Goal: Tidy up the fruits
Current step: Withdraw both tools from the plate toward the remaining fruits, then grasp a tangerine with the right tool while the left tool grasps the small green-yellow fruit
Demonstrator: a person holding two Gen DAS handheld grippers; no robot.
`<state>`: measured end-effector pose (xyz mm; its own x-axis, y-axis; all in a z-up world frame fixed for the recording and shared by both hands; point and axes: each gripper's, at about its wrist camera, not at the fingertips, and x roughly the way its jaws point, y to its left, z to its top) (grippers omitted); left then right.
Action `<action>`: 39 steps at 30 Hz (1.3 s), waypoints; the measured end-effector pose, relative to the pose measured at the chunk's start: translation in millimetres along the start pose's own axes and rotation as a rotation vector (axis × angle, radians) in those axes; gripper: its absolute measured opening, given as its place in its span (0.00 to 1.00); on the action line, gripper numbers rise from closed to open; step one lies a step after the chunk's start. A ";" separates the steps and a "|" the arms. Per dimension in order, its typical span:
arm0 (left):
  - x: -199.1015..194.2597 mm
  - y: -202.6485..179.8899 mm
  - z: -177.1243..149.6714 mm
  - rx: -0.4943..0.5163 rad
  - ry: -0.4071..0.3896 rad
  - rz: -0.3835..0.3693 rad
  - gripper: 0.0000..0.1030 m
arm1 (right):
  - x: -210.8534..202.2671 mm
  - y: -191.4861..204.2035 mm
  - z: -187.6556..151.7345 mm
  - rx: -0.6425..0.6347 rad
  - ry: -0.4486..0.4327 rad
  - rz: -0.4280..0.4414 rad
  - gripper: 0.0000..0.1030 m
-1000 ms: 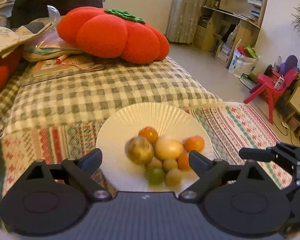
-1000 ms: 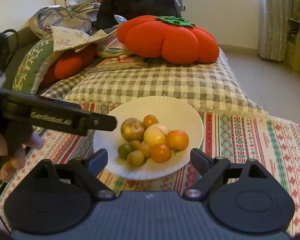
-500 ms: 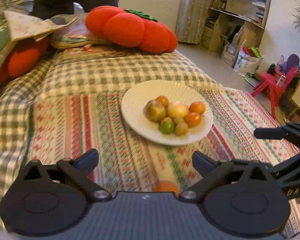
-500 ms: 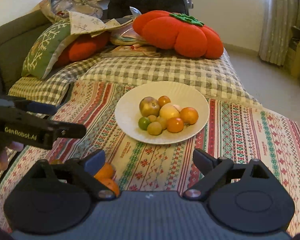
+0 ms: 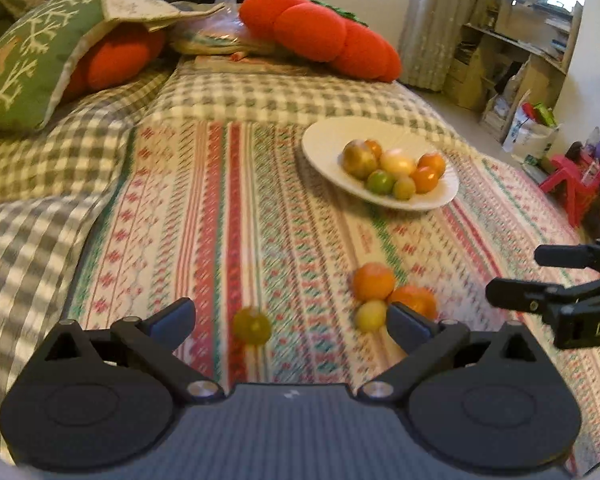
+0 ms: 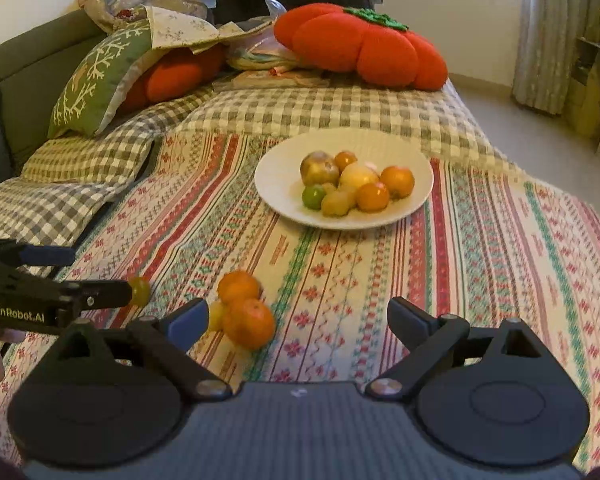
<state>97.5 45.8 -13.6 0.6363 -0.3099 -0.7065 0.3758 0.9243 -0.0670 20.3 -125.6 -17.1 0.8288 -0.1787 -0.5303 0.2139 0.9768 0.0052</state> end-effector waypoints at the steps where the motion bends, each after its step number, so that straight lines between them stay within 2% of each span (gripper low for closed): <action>1: -0.6 0.6 -3.6 0.000 0.002 0.007 0.89 | 1.2 0.7 -2.7 0.008 0.004 0.001 0.93; 11: 10.4 7.1 -30.4 0.016 0.001 0.042 0.89 | 10.6 6.8 -24.3 0.050 0.018 0.012 0.93; 20: 28.7 5.8 -38.9 0.063 -0.032 0.021 0.88 | 28.1 16.3 -29.9 0.022 0.042 0.060 0.93; 23: 34.8 8.3 -37.7 0.047 -0.044 -0.002 0.79 | 34.5 14.8 -29.5 0.040 0.054 0.089 0.92; 25: 40.2 11.5 -37.2 0.026 -0.039 -0.015 0.63 | 38.1 13.0 -28.5 0.055 0.060 0.104 0.89; 28: 47.4 17.1 -37.5 -0.016 -0.033 -0.035 0.54 | 43.0 11.4 -26.0 0.061 0.065 0.116 0.82; 34: 50.7 20.2 -36.1 -0.046 -0.052 -0.038 0.38 | 54.4 8.4 -24.2 0.082 0.082 0.139 0.67; 39: 54.5 18.8 -32.9 -0.053 -0.052 -0.029 0.32 | 60.0 8.7 -23.3 0.077 0.091 0.143 0.58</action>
<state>117.1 53.6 -76.5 0.6606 -0.3464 -0.6660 0.3593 0.9249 -0.1247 59.9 -125.1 -68.6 0.8041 -0.0234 -0.5940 0.1387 0.9790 0.1492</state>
